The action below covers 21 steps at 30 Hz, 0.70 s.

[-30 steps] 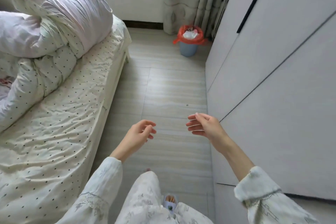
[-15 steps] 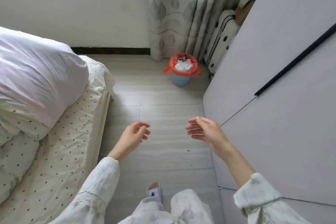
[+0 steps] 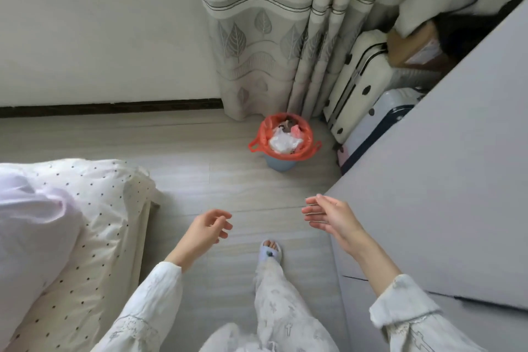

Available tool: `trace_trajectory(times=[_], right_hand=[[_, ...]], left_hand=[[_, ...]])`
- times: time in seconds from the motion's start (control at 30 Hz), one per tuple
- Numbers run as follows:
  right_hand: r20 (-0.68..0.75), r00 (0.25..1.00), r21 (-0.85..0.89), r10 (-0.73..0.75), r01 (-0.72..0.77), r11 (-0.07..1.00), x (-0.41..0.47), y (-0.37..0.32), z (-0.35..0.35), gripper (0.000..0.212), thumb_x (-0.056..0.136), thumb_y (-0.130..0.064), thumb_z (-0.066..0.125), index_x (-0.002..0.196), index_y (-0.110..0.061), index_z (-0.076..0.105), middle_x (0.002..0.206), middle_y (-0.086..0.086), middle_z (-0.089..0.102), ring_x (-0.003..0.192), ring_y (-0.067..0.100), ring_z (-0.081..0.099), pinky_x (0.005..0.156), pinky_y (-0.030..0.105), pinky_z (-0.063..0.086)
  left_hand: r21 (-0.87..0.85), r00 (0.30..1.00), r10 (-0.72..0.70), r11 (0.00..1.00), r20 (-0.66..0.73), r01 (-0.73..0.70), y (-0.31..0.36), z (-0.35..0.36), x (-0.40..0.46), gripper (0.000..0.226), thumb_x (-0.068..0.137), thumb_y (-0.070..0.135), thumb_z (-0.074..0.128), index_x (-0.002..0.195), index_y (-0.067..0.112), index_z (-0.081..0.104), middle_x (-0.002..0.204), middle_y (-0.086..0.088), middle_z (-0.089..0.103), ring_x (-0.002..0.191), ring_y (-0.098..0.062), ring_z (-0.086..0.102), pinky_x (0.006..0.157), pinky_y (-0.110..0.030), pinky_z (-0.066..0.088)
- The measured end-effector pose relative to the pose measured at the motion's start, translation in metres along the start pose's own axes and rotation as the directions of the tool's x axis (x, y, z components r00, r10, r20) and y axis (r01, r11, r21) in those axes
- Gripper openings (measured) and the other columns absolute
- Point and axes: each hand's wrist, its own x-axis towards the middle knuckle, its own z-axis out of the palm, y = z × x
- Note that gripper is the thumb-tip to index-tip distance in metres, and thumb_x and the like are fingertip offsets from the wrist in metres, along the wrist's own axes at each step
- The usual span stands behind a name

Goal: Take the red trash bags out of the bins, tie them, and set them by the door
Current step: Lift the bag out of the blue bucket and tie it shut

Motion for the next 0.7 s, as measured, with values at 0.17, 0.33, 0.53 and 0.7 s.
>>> trace_trajectory(times=[0.17,0.33,0.53,0.7], right_hand=[[-0.009,0.998,-0.027,0.055,-0.055,0.998,0.091,-0.072,-0.010,0.027,0.099,-0.019,0.035,0.099,-0.004,0.058,0.076,0.007,0.063,0.067,0.018,0.059,0.065,0.025,0.047],[-0.040,0.992,-0.051,0.123,-0.125,0.991,0.176,-0.115,-0.021,0.033,0.099,-0.019,0.035,0.107,0.001,0.059,0.079,0.008,0.064,0.070,0.019,0.059,0.067,0.026,0.048],[-0.139,0.967,0.015,0.213,-0.213,0.977,0.294,-0.130,-0.028,0.034,0.098,-0.015,0.035,0.114,0.006,0.055,0.094,0.019,0.061,0.071,0.022,0.055,0.063,0.025,0.045],[-0.254,0.915,0.046,0.315,-0.314,0.948,0.415,-0.100,-0.036,0.029,0.095,-0.012,0.042,0.114,0.005,0.055,0.096,0.019,0.058,0.068,0.019,0.053,0.060,0.026,0.043]], left_hand=[[-0.051,0.999,-0.042,0.998,0.015,0.043,0.062,-0.014,0.095,0.020,0.096,0.010,0.038,0.102,0.010,0.057,0.090,-0.009,0.062,0.071,-0.018,0.057,0.061,-0.022,0.041],[-0.062,0.991,-0.115,0.991,0.072,0.119,0.091,-0.017,0.189,0.022,0.095,0.011,0.039,0.088,0.019,0.058,0.084,-0.004,0.064,0.066,-0.014,0.058,0.059,-0.022,0.040],[-0.038,0.972,-0.185,0.981,0.147,0.193,0.103,-0.010,0.326,0.024,0.094,0.013,0.040,0.082,0.023,0.058,0.079,-0.001,0.064,0.065,-0.014,0.057,0.058,-0.023,0.041],[0.033,0.946,-0.294,0.956,0.140,0.292,0.075,0.013,0.453,0.017,0.093,0.007,0.041,0.091,0.013,0.057,0.077,-0.003,0.062,0.062,-0.016,0.052,0.055,-0.024,0.038]])
